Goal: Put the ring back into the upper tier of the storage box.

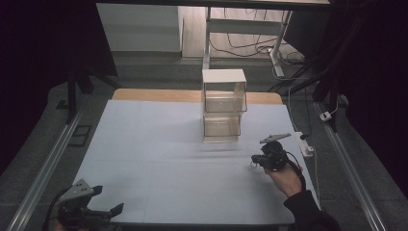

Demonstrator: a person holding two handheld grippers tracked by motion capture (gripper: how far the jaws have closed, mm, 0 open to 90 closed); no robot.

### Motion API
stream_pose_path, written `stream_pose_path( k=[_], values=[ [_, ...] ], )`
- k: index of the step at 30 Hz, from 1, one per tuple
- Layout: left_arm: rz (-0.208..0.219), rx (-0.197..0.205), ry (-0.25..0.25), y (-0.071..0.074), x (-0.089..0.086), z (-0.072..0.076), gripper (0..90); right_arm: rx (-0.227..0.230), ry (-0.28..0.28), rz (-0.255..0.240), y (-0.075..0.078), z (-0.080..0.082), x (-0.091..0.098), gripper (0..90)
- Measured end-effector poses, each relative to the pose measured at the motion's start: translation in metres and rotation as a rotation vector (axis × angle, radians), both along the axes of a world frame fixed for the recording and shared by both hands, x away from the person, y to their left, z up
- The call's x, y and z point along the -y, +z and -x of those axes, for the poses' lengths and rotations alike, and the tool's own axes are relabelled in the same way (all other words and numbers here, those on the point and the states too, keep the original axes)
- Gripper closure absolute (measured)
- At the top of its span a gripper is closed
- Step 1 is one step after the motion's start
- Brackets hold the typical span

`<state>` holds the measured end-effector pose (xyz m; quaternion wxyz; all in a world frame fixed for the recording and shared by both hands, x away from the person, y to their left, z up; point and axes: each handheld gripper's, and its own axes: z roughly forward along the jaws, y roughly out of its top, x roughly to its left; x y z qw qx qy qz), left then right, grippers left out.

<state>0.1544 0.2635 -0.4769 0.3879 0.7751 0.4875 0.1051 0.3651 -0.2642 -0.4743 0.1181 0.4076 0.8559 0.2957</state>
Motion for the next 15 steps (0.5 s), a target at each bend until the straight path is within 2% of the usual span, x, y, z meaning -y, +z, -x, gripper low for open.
stream_pose_path(
  k=[9, 15],
  values=[
    [0.004, -0.002, 0.000, 0.000, 0.000, 0.000, 1.5, 0.061, 0.033, -0.054, 0.021, 0.007, -0.006, 87.1],
    [0.009, -0.003, -0.001, 0.000, -0.001, 0.000, 1.5, 0.073, 0.052, -0.115, 0.037, 0.010, -0.008, 87.1]
  ],
)
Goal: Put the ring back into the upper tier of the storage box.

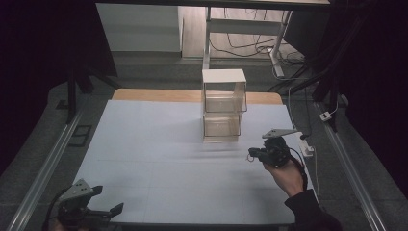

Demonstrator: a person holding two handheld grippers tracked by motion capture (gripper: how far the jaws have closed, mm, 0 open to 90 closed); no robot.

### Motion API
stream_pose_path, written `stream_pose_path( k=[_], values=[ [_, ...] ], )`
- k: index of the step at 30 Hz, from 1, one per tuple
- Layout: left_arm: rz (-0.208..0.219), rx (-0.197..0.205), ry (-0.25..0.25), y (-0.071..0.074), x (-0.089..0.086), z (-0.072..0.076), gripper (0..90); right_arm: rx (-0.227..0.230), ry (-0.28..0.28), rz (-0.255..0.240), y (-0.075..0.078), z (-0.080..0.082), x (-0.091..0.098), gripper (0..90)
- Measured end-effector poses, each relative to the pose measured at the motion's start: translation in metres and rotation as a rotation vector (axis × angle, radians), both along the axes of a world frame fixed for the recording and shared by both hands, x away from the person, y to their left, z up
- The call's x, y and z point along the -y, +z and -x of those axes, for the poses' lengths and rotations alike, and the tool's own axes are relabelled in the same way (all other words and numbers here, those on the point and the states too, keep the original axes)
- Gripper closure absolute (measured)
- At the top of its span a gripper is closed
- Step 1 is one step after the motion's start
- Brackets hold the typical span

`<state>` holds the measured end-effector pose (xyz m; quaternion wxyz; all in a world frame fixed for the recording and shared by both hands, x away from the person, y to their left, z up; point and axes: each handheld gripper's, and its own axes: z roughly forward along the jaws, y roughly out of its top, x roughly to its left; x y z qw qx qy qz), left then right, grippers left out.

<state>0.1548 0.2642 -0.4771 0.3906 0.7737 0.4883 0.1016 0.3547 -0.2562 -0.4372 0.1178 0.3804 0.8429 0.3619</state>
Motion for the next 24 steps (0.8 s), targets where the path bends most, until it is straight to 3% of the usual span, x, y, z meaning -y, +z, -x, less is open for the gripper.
stream_pose_path(
  k=[13, 24],
  values=[
    [0.010, -0.003, 0.006, 0.000, -0.002, 0.000, 1.7, 0.067, 0.022, -0.084, 0.030, -0.003, -0.007, 87.1],
    [0.022, -0.008, 0.006, 0.000, -0.003, -0.001, 1.9, 0.116, 0.048, -0.117, 0.056, -0.009, -0.020, 87.1]
  ],
)
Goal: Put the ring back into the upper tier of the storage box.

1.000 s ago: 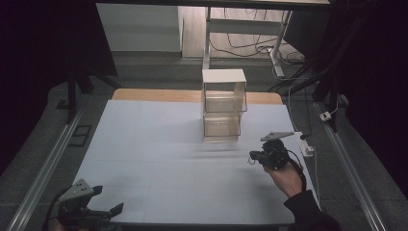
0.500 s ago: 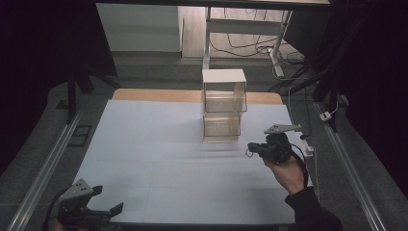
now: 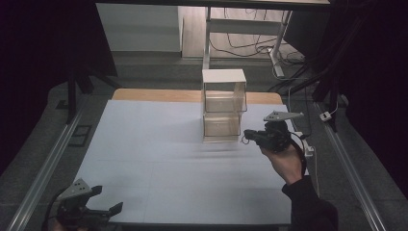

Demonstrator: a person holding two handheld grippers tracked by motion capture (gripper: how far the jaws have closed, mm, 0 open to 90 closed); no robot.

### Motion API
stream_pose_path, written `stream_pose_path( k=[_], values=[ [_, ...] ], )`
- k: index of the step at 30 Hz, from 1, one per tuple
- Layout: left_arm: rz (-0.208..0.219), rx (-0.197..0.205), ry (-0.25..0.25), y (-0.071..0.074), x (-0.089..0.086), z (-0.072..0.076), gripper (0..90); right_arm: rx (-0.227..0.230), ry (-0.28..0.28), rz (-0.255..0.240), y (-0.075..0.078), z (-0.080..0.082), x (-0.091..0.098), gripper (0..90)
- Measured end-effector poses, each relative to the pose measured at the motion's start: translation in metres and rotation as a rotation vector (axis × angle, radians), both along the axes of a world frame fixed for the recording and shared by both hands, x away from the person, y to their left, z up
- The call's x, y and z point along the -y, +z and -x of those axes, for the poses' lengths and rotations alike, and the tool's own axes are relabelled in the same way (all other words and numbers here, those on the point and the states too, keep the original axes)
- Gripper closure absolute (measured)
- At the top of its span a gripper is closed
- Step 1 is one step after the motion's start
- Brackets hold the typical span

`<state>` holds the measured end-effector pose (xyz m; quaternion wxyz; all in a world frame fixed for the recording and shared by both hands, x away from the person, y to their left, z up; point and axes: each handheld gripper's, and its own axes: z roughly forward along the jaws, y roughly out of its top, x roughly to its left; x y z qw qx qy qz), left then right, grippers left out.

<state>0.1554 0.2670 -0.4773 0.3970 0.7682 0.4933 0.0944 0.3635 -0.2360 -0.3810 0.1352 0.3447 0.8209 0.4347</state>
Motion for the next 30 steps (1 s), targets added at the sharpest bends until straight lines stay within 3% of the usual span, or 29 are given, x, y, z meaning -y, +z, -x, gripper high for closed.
stream_pose_path(
  k=[8, 23, 30],
  values=[
    [0.010, 0.000, 0.005, 0.000, -0.001, 0.000, 2.0, 0.014, 0.025, -0.039, 0.018, -0.007, -0.009, 87.1],
    [0.010, 0.006, -0.011, 0.000, -0.001, 0.000, 1.9, 0.058, 0.028, -0.035, 0.042, -0.025, -0.028, 87.1],
    [-0.005, 0.055, -0.011, 0.003, 0.001, 0.004, 1.4, 0.077, 0.026, -0.028, 0.052, -0.037, -0.040, 87.1]
  ],
)
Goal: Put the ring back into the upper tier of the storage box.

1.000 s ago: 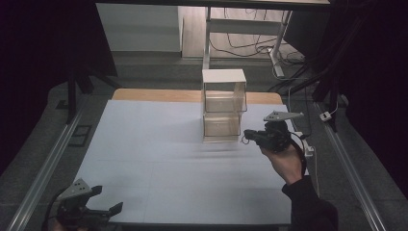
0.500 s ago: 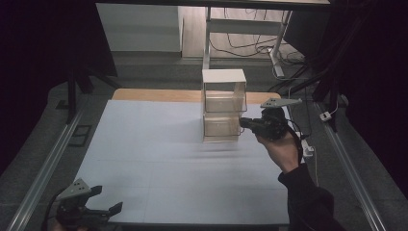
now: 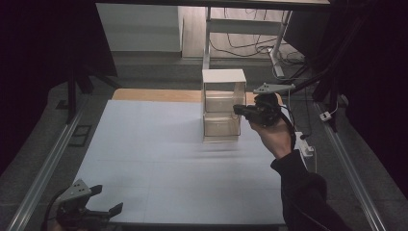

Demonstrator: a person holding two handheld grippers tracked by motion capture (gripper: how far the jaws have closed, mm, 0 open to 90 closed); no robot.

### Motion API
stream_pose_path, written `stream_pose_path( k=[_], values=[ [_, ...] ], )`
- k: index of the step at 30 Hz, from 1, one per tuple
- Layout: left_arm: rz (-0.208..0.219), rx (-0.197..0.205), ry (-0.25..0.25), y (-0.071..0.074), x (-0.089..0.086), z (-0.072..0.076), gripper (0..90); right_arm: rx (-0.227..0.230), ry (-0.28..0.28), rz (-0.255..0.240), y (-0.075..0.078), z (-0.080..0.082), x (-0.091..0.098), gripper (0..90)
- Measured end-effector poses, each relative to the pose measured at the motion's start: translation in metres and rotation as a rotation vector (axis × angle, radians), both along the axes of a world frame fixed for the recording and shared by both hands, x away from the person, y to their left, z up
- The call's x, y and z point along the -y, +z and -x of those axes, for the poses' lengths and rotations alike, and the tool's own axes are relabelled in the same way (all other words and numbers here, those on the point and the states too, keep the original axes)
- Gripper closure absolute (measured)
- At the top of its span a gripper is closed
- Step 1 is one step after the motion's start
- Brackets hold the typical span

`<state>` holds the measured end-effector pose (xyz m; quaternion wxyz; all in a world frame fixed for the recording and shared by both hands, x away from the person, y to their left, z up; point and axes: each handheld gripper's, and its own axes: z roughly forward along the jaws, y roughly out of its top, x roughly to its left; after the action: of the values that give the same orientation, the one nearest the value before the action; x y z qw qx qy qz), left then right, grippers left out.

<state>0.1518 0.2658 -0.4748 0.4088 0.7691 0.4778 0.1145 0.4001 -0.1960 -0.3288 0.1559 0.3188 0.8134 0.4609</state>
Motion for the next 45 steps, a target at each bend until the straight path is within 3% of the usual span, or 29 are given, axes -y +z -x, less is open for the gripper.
stream_pose_path(
  k=[17, 28, 34, 45],
  values=[
    [0.007, -0.008, -0.005, -0.001, 0.000, -0.001, 1.1, 0.021, -0.020, 0.043, 0.005, -0.034, -0.034, 87.1],
    [0.006, -0.009, -0.004, -0.001, 0.000, -0.001, 1.2, 0.013, -0.038, 0.065, -0.002, -0.053, -0.055, 87.1],
    [0.004, -0.011, -0.005, -0.001, 0.000, -0.001, 1.4, 0.015, -0.050, 0.103, -0.010, -0.061, -0.067, 87.0],
    [0.004, -0.010, -0.004, -0.001, 0.000, -0.001, 1.5, -0.016, -0.081, 0.121, -0.019, -0.070, -0.081, 87.0]
  ],
)
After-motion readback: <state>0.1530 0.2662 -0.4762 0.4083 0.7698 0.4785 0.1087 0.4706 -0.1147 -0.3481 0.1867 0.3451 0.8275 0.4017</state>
